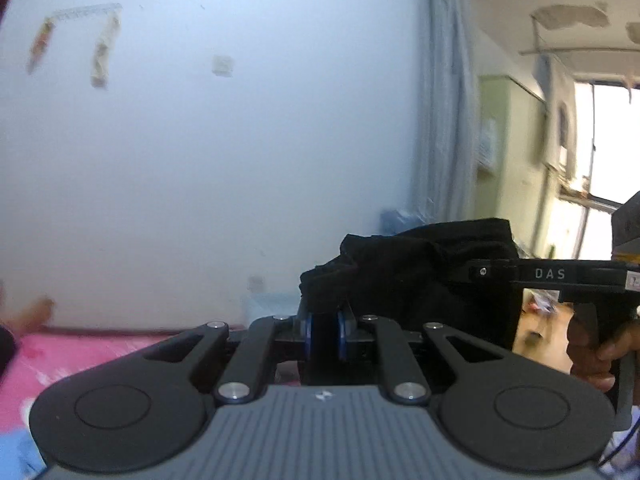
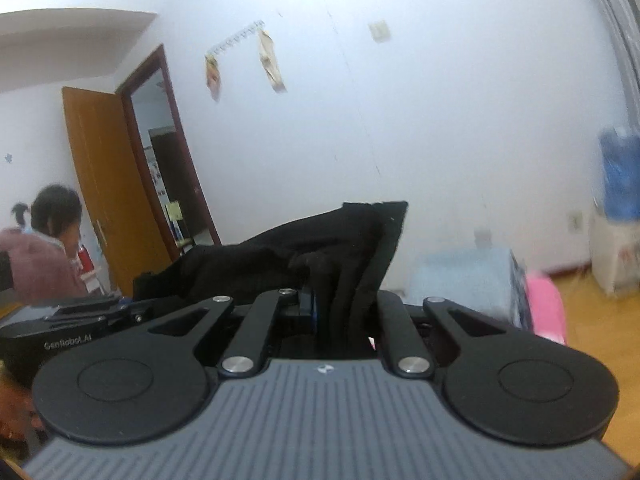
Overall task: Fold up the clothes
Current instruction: 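Lift the folded black shirt off the bedspread with both grippers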
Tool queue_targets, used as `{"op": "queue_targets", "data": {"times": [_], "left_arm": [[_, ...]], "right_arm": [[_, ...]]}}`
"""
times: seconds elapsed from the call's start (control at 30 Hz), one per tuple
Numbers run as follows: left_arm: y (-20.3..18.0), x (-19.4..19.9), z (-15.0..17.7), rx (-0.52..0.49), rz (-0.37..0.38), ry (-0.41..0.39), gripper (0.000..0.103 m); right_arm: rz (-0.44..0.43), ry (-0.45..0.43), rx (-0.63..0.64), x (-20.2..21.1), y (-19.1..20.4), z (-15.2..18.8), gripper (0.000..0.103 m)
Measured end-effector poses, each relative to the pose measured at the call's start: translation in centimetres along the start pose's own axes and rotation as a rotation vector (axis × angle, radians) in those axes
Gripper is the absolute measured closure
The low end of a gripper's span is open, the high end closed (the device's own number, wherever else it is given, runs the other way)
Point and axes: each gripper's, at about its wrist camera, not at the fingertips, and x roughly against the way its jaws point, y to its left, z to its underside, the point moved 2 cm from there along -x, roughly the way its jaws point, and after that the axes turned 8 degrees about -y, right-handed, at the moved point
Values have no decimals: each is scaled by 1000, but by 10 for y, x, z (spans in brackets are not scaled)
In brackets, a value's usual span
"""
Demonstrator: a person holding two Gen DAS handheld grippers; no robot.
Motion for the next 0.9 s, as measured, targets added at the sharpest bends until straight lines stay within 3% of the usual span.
{"op": "queue_targets", "data": {"times": [0.2, 0.4, 0.53, 0.7, 0.9], "left_arm": [[65, -17, -77, 41, -62, -21, 91], [144, -67, -96, 110, -50, -18, 91], [197, -113, -81, 204, -75, 35, 91], [243, -171, -50, 288, -159, 96, 91], [257, -232, -10, 358, -289, 124, 91]], "right_arm": [[-26, 15, 46, -83, 52, -79, 96], [-57, 57, 69, -180, 76, -108, 96], [-86, 108, 86, -258, 77, -106, 96], [-133, 168, 131, -353, 67, -88, 96], [-313, 191, 178, -441, 25, -60, 96]]}}
